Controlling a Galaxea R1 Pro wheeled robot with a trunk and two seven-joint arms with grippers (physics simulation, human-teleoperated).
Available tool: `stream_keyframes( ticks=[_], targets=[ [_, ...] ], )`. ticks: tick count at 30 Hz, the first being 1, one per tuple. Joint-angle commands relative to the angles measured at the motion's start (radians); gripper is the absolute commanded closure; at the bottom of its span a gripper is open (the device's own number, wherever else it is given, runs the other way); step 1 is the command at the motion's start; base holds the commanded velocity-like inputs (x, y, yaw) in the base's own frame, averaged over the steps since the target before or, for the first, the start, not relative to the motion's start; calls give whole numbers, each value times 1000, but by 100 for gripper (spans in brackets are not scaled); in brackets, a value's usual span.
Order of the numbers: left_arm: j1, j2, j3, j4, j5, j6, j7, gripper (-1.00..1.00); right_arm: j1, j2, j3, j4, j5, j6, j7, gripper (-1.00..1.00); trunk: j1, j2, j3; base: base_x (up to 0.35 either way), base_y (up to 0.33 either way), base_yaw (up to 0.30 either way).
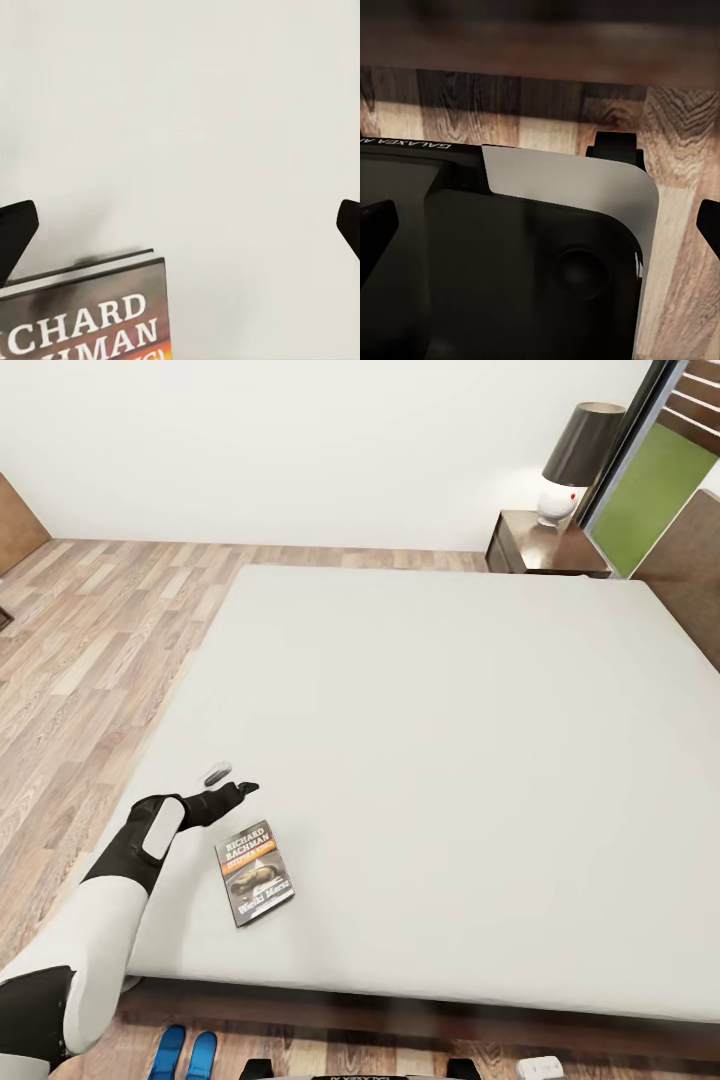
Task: In the bedroom, move the book from the bed onto either nightstand, and place the two sandals side by side next to the bed.
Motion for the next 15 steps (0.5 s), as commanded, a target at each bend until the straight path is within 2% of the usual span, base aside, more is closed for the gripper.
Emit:
stream_keyframes(
  ticks=[1,15],
  targets=[
    [0,0,6,0,-2,6,-4,-100,-1,-1,-8,4,10,-7,1,-100,0,0,-1,0,0,0],
    [1,-3,10,4,-2,6,-3,-100,-1,-1,-8,4,10,-7,1,-100,0,0,-1,0,0,0]
  ],
)
